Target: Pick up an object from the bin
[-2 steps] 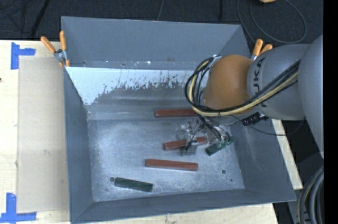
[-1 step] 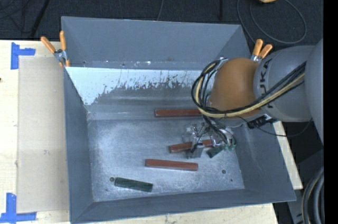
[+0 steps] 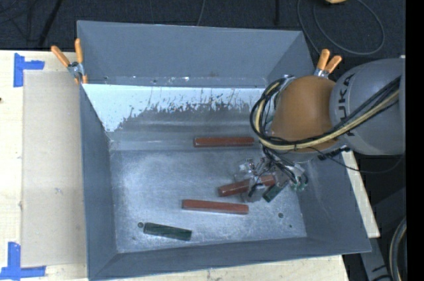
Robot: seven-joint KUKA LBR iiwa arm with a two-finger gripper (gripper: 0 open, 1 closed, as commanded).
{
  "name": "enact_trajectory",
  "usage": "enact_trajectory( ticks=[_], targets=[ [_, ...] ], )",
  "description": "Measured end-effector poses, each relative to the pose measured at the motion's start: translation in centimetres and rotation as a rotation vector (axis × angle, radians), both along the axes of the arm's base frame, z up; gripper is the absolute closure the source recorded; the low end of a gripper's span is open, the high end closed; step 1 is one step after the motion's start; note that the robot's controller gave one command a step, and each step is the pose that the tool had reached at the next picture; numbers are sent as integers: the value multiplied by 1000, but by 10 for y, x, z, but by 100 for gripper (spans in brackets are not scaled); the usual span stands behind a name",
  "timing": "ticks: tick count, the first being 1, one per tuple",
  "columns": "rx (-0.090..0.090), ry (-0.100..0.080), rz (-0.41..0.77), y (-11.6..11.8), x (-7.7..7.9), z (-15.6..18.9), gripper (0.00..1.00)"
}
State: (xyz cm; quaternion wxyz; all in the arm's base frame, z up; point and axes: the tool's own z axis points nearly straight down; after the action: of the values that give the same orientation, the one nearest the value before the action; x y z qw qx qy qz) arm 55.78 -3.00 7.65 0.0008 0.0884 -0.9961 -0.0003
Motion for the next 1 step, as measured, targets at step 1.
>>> enact_trajectory(
  ticks=[1],
  targets=[
    [0, 0, 0, 0, 0, 0, 100]
  ],
)
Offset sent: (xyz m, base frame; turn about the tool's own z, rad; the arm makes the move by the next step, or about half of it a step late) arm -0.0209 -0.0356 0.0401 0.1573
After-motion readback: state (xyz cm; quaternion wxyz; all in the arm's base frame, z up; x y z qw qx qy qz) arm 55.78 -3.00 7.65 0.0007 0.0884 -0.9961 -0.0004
